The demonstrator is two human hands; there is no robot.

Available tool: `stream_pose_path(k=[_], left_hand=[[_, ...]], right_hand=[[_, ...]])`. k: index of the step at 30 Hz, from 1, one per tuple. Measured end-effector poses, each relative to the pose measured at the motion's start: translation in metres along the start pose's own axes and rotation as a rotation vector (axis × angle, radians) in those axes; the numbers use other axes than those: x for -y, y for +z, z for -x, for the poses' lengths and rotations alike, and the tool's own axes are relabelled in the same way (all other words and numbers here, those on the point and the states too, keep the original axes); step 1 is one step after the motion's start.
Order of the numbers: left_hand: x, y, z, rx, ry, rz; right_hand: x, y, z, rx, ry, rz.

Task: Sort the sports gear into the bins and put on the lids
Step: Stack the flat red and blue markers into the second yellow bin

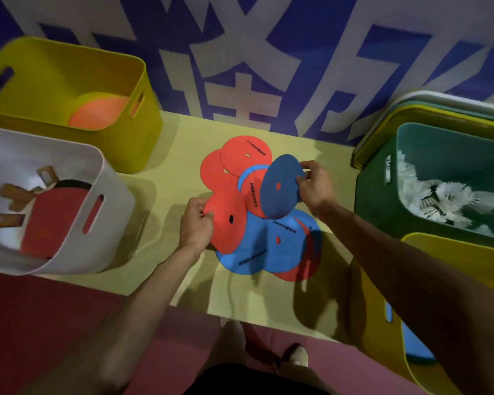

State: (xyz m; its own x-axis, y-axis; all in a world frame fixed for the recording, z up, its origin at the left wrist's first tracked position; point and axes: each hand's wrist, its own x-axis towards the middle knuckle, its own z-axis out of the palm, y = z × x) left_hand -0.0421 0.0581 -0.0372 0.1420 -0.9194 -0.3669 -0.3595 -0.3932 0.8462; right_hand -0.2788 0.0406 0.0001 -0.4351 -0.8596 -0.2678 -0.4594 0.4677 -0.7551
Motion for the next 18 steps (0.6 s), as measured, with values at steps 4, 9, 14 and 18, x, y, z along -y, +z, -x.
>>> stream_pose_path(k=[4,9,14,18], left_hand=[[-0.021,-0.001,0.029,-0.042,0.053,0.096],[-0.064,0.023,0.086,-0.067,0.098,0.218],[-0.102,0.052,0.144,-0.104,0.116,0.35],[-0.131,0.084,0.193,-0.005,0.16,0.498]], right_hand=[[0.012,-0.036,0.013,0.045,-0.111,-0.037],[0.011,-0.102,0.035,-0.013,-0.187,-0.148],[-0.018,-0.18,0.06,-0.057,-0.154,-0.312],[-0.057,-0.254,0.081,-0.081,-0.202,-0.363]])
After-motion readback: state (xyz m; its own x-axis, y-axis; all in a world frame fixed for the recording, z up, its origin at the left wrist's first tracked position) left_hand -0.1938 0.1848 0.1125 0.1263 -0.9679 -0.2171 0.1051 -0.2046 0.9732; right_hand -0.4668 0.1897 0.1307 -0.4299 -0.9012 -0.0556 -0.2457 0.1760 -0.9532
